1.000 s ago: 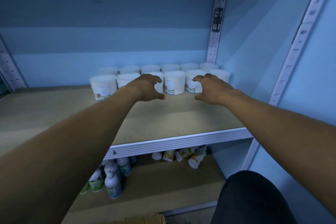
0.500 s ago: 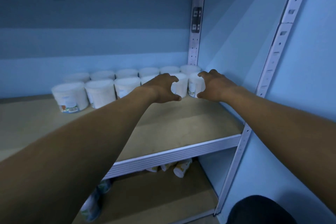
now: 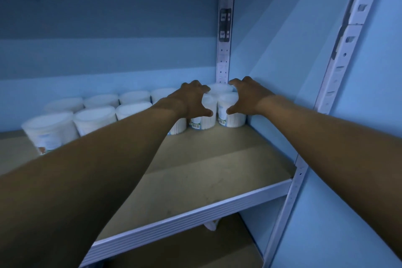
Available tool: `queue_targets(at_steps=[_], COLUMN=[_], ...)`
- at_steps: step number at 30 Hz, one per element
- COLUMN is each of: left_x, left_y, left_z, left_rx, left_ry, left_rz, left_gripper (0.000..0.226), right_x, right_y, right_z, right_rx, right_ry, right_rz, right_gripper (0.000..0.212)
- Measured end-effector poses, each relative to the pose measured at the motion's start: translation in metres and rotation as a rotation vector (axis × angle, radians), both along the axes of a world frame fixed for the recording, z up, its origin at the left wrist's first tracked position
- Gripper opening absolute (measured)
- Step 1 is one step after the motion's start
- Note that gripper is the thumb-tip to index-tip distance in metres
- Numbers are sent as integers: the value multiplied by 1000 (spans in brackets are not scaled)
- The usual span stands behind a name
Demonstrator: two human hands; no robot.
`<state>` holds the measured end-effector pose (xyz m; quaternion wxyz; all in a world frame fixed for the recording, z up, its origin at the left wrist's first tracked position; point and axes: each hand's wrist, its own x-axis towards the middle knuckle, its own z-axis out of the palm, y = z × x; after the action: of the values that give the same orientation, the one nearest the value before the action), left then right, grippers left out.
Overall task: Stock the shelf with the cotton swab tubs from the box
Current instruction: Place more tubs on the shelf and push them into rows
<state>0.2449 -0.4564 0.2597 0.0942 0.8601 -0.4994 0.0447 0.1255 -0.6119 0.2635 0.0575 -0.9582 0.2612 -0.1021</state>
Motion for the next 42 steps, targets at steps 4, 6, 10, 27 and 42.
queue_targets(at_steps=[4, 6, 10, 27, 42], left_x=[10, 12, 19, 14, -16], left_y=[-14, -18, -24, -30, -11], left_z=[-1, -2, -5, 2, 2], left_rx=[23, 49, 85, 89, 92], left_ry=[-4, -2, -21, -45, -47], left_rz=[15, 19, 24, 62, 52], left_gripper=[81, 80, 72, 71, 72], right_x=[14, 19, 23, 22, -10], right_y=[-5, -7, -11, -11, 8], right_z=[-4, -6, -8, -12, -2], right_rx=[15, 10, -4, 28, 77], right_ry=[11, 23, 39, -7, 43], right_rz=[25, 39, 51, 18, -14], right_gripper=[101, 99, 85, 60, 64])
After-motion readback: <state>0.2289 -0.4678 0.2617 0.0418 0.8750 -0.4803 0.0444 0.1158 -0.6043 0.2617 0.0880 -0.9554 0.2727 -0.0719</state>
